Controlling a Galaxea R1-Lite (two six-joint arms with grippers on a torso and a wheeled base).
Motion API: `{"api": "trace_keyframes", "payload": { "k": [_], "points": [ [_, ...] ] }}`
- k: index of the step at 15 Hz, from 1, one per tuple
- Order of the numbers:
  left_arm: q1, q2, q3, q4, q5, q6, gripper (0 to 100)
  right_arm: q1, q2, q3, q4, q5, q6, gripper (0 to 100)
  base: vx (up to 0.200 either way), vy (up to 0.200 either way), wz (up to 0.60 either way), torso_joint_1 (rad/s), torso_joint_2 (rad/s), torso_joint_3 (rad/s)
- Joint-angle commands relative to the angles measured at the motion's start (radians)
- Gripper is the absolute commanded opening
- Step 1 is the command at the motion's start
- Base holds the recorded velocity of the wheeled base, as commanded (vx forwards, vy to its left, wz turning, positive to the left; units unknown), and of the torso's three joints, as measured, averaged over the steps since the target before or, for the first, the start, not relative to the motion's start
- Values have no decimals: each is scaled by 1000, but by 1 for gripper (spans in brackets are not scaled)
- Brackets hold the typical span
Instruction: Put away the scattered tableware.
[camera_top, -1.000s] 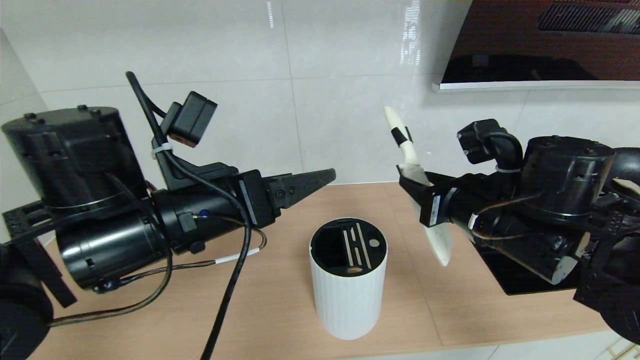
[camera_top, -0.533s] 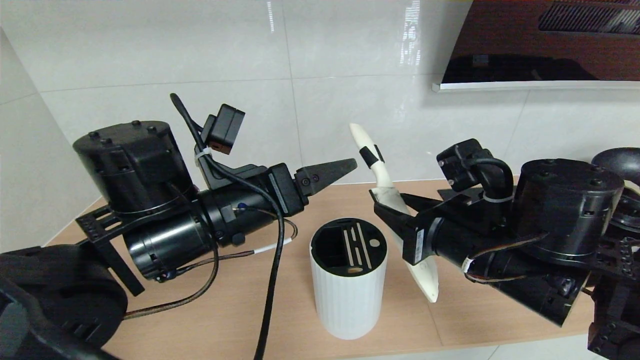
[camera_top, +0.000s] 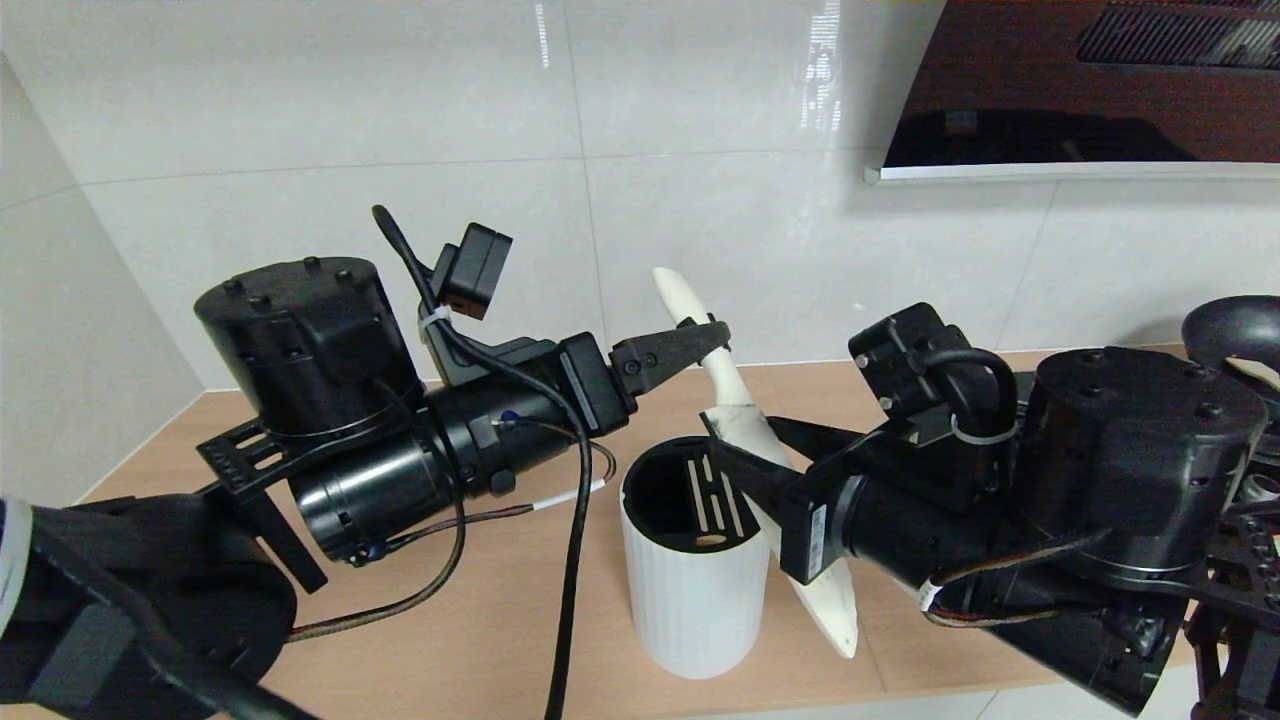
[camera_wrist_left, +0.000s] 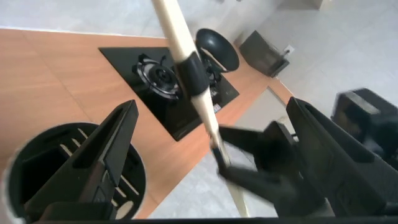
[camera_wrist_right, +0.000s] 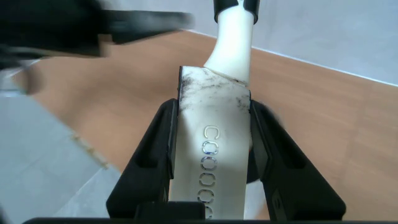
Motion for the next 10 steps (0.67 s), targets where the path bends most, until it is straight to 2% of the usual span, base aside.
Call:
{"api": "trace_keyframes", "payload": {
  "k": [1, 10],
  "points": [
    [-2, 6, 1, 0, 0, 0, 100, 10, 3, 2, 1, 0, 0, 0, 0, 0, 0, 0, 0, 0],
    [-5, 37, 4, -32, 0, 0, 100, 58, 23, 17, -1, 9, 1, 0, 0, 0, 0, 0, 0, 0]
  ]
}}
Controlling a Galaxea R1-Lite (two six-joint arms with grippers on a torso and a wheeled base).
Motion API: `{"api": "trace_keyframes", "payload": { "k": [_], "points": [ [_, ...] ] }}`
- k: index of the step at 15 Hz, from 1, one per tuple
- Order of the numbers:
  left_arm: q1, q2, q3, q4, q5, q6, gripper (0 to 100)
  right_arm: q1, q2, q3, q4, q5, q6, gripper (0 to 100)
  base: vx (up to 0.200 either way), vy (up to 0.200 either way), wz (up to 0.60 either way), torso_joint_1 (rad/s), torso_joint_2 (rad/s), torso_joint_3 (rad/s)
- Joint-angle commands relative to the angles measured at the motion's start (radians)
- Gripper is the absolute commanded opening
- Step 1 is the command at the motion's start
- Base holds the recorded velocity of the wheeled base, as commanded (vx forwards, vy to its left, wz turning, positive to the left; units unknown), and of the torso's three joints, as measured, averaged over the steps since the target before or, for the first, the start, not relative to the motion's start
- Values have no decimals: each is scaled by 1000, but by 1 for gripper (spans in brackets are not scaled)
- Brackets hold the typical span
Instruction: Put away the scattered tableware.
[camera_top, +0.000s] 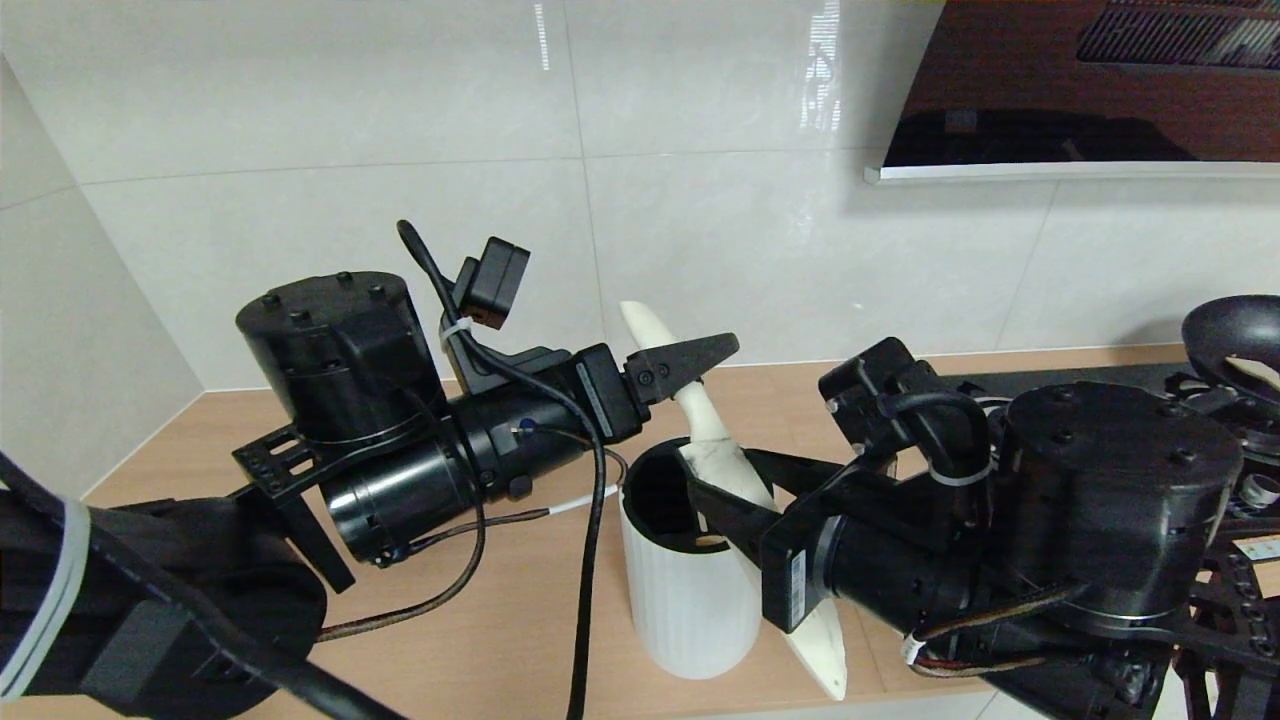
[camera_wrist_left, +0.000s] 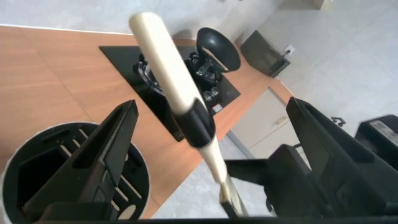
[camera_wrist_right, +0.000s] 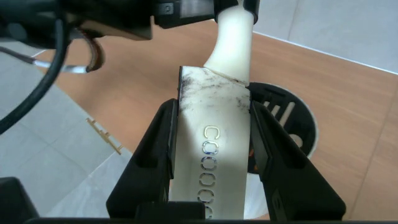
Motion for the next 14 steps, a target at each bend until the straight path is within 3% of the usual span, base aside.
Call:
{"api": "trace_keyframes", "payload": {
  "k": [1, 6, 7, 14],
  "points": [
    [-6, 7, 3, -2, 0, 1, 100, 8, 6, 1, -1, 0, 0, 0, 0, 0, 0, 0, 0, 0],
    [-14, 24, 3, -2, 4, 4, 100, 20, 12, 7, -1, 1, 18, 0, 0, 0, 0, 0, 0, 0],
    [-14, 24, 3, -2, 4, 4, 0, 22, 12, 7, -1, 1, 18, 0, 0, 0, 0, 0, 0, 0],
    [-14, 31, 1, -5, 4, 6, 0, 20, 14, 7, -1, 1, 20, 0, 0, 0, 0, 0, 0, 0]
  ]
}}
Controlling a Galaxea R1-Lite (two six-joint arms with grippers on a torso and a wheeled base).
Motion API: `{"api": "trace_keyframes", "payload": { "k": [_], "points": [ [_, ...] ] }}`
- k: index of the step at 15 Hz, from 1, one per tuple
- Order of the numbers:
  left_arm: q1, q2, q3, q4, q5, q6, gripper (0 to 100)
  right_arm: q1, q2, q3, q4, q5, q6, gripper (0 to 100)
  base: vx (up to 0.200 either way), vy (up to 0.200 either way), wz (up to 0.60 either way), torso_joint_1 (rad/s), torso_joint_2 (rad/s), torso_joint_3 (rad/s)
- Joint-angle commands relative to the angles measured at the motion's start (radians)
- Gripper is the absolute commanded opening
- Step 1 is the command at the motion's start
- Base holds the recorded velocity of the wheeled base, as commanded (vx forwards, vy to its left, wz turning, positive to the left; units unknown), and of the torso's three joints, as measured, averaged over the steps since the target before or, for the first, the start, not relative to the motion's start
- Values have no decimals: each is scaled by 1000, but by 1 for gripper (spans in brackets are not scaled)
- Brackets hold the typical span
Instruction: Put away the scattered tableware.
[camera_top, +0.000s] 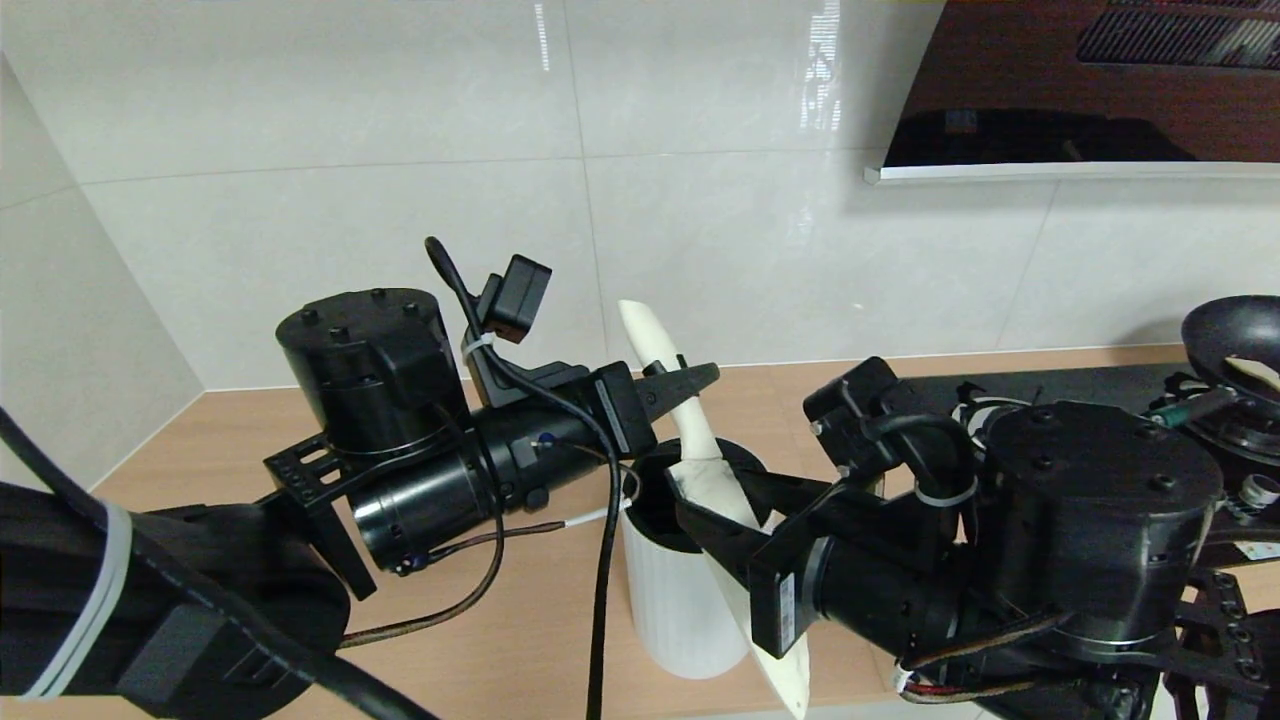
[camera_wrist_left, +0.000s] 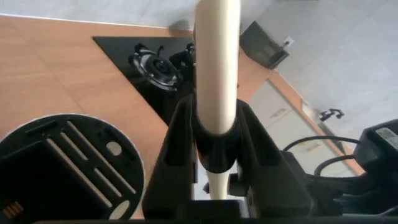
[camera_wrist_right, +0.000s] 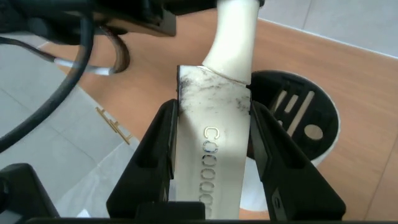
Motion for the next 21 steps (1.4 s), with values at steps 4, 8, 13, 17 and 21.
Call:
{"api": "trace_keyframes", "payload": {
  "k": [4, 8, 13, 17, 21],
  "points": [
    [-1, -3, -2, -1, 1, 0, 0, 0, -2, -6, -5, -2, 0, 0, 0, 0, 0, 0, 0, 0],
    [1, -10, -3, -27, 4, 0, 0, -2, -8, -12, -6, -5, 17, 100, 0, 0, 0, 0, 0, 0],
    [32, -33, -3, -176, 44, 82, 0, -68, -122, -10, -11, -2, 11, 100, 0, 0, 0, 0, 0, 0],
    [96, -131, 18, -183, 59, 320, 0, -160, -150, -21, -9, 0, -23, 100, 0, 0, 0, 0, 0, 0],
    [96, -151, 24, -186, 62, 474, 0, -181, -133, -26, -9, 0, -24, 100, 0, 0, 0, 0, 0, 0]
  ]
}}
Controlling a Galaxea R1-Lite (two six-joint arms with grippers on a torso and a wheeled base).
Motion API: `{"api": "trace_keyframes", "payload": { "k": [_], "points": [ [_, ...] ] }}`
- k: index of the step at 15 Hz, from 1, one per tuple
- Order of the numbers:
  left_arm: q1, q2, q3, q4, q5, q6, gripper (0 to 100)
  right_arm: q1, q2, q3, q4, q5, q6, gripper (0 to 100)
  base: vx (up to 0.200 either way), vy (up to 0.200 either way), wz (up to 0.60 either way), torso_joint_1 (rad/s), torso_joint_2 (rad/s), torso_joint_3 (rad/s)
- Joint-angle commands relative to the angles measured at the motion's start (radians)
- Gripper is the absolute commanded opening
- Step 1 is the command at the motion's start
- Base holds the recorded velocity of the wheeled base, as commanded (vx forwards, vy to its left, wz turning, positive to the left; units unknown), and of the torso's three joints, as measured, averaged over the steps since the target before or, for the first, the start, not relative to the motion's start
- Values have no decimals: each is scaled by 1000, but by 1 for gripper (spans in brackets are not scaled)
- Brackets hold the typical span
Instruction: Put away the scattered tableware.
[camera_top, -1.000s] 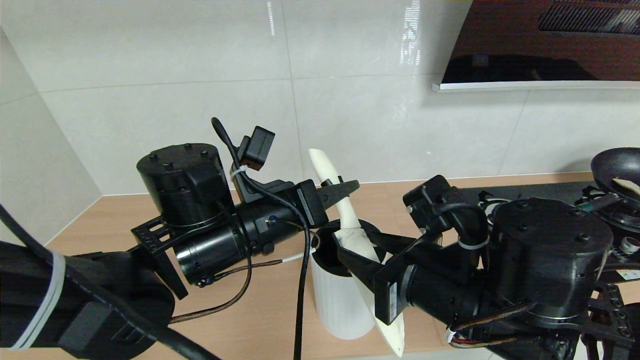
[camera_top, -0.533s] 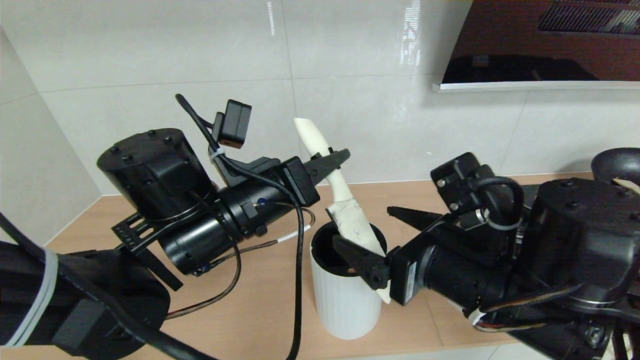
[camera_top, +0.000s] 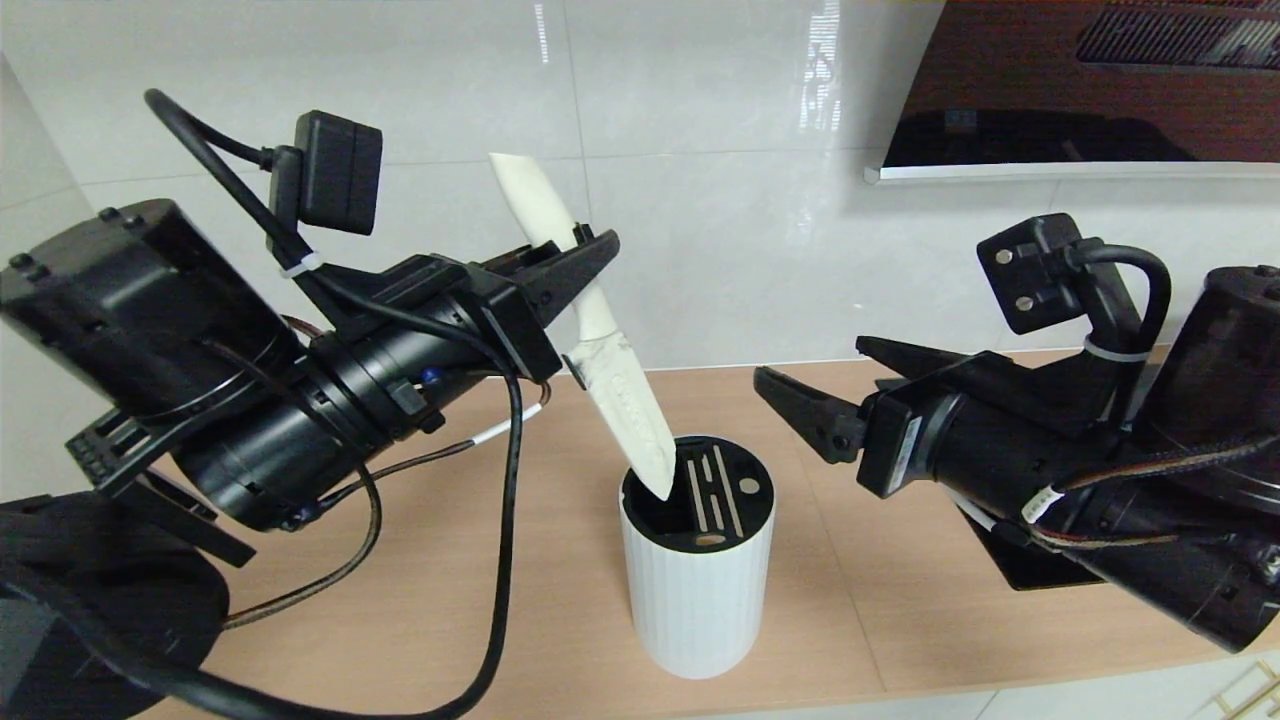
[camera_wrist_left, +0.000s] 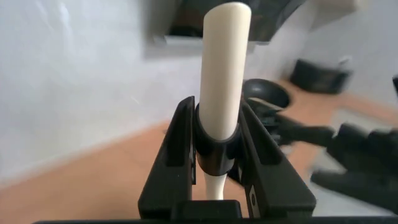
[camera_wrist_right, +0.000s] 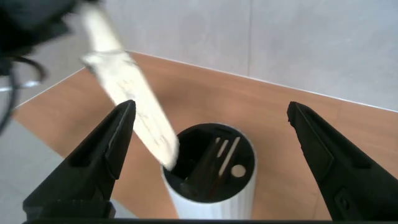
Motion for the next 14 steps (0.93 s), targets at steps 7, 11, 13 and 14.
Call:
{"api": "trace_keyframes", "payload": {
  "k": [7, 11, 13, 14],
  "points": [
    [-37, 68, 75, -41, -6, 112, 0, -8, 16, 4, -1, 0, 0, 100, 0, 0, 0, 0, 0, 0],
    [-38, 124, 81, -104, -1, 130, 0, -8, 16, 5, -1, 0, 0, 100, 0, 0, 0, 0, 0, 0],
    [-40, 137, 81, -122, -1, 133, 0, -8, 15, 5, -1, 0, 0, 100, 0, 0, 0, 0, 0, 0],
    [-42, 140, 81, -128, -1, 132, 0, -8, 16, 5, -1, 0, 0, 100, 0, 0, 0, 0, 0, 0]
  ]
}}
